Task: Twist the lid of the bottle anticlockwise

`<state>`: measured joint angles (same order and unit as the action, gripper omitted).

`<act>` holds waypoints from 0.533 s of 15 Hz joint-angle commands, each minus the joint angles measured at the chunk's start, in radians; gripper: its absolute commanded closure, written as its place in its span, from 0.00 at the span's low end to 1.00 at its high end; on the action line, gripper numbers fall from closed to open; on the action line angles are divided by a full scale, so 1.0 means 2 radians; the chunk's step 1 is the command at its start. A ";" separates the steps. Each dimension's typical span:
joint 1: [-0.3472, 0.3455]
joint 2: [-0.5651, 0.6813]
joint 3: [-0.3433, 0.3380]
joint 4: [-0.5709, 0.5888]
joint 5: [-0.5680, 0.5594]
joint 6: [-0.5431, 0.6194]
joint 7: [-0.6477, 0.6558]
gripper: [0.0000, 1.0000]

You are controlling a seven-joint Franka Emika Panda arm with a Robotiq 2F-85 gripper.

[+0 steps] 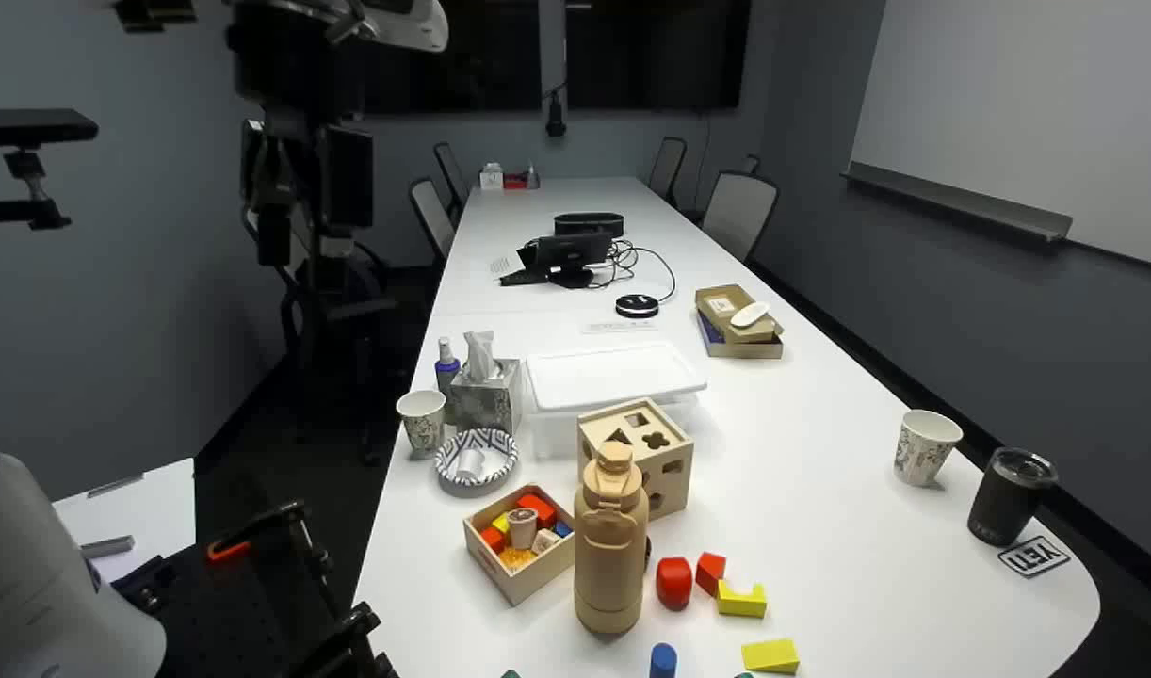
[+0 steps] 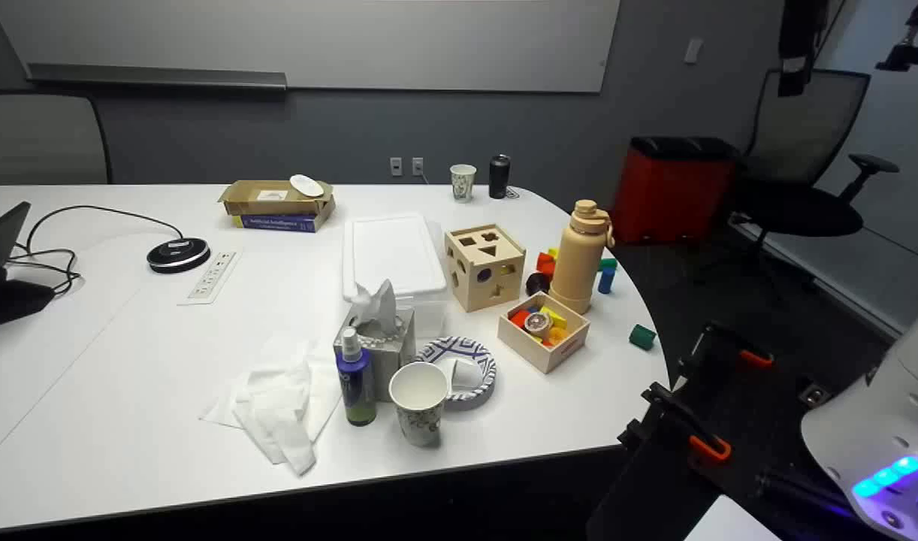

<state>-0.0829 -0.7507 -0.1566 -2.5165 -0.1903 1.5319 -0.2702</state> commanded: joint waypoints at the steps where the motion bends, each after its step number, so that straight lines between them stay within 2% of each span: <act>1: 0.005 0.000 -0.004 0.001 -0.002 -0.001 0.003 0.00; 4: 0.011 0.029 -0.015 0.019 0.013 0.034 -0.002 0.00; 8: 0.016 0.105 -0.039 0.038 0.051 0.169 -0.005 0.00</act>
<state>-0.0655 -0.6776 -0.1985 -2.4972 -0.1395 1.7374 -0.2700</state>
